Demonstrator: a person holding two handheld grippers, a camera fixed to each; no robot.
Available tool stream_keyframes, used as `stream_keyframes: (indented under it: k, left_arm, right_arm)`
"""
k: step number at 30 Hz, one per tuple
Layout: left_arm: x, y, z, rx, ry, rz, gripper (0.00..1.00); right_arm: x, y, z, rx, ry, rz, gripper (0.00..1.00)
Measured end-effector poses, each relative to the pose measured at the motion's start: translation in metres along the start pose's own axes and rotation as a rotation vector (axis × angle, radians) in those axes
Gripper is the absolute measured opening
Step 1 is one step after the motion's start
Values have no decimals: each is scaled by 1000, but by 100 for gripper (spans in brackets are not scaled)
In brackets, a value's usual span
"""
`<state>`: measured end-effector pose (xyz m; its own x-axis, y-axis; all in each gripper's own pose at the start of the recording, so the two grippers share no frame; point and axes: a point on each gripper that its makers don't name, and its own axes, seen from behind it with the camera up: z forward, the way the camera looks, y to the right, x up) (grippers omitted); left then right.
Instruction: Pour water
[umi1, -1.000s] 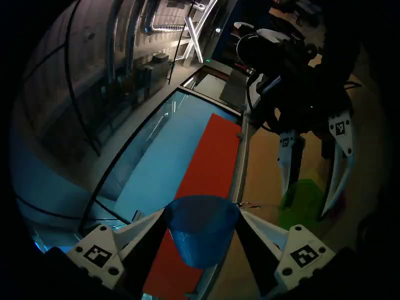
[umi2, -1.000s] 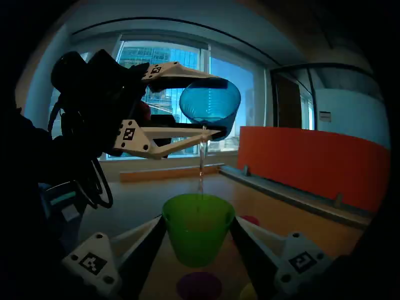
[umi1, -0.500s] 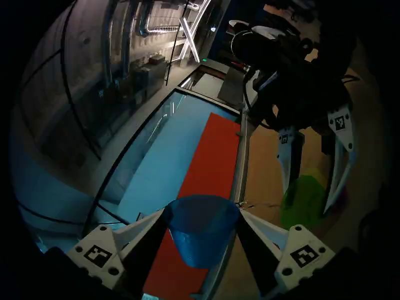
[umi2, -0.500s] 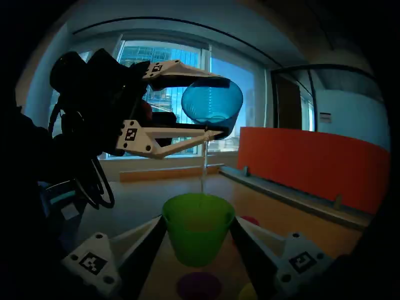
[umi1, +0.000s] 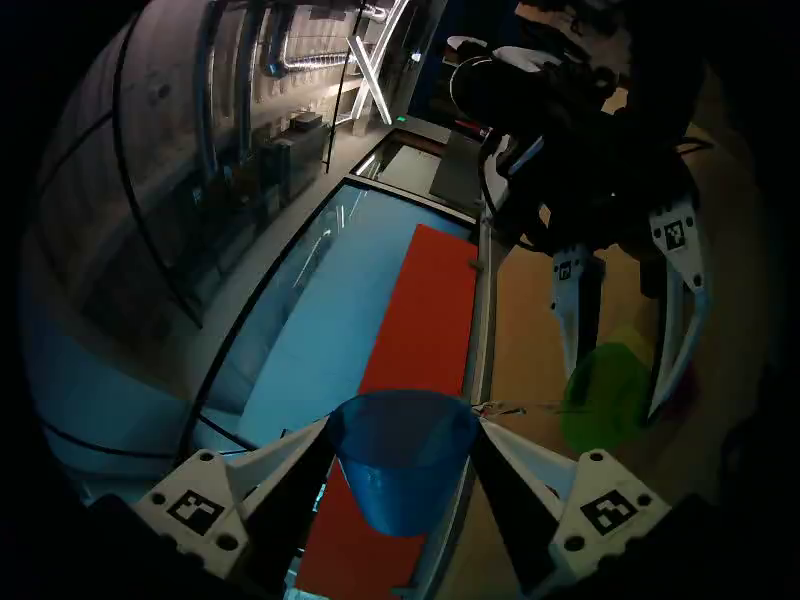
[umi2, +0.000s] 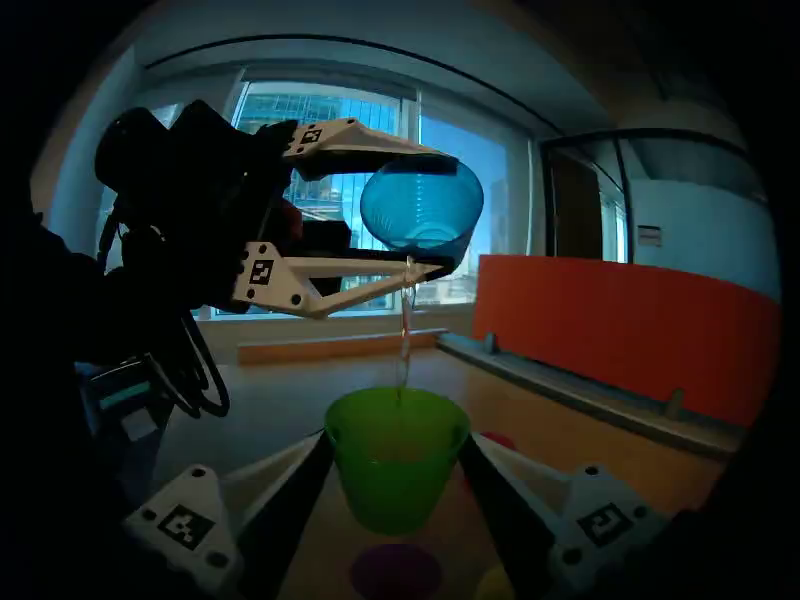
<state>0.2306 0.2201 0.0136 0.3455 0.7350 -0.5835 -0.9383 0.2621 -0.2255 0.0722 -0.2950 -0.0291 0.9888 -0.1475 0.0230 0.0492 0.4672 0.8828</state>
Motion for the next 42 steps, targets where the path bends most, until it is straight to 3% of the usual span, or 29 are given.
stream_keyframes:
  k: [42]
  left_arm:
    - [5, -4, 1, -10, 1, 103, 88]
  right_arm:
    - [0, -1, -1, 0, 3, -6, 90]
